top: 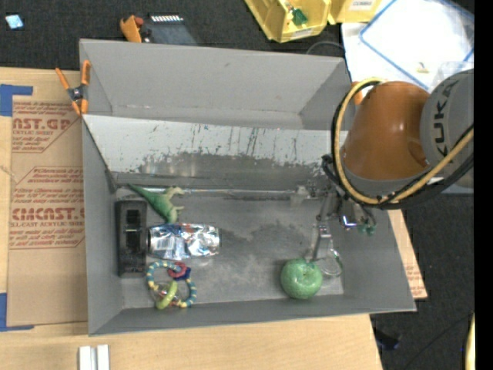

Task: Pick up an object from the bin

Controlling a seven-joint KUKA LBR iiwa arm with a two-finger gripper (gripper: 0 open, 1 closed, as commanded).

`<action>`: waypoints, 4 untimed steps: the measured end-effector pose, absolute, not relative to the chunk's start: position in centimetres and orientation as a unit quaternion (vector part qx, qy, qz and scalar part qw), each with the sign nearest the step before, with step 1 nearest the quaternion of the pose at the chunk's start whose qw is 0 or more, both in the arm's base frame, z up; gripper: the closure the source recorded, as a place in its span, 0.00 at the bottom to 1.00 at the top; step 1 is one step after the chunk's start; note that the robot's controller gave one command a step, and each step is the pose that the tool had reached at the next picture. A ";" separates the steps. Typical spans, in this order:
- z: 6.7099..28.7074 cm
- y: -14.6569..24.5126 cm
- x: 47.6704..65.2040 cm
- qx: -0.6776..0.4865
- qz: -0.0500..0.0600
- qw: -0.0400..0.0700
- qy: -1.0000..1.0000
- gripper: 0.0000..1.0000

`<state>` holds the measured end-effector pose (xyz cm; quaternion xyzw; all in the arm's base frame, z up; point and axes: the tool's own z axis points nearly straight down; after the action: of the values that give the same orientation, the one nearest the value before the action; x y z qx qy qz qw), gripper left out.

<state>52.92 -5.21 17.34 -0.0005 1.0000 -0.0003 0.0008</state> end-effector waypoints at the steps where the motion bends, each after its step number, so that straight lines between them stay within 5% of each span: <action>1: 17.3 -5.2 52.9 0.000 0.000 0.001 1.000 0.00; 2: 16.4 -4.7 52.9 0.006 -0.001 0.004 1.000 0.00; 3: 17.7 -4.3 53.6 0.045 0.001 -0.005 0.999 0.00; 4: 17.8 -2.4 51.3 0.058 0.000 0.000 0.998 0.00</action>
Offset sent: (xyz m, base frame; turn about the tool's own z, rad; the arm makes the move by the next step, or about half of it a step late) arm -0.0044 0.0205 -0.0333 0.0282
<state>51.32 -2.41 17.83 0.0585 0.9983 0.0003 0.0002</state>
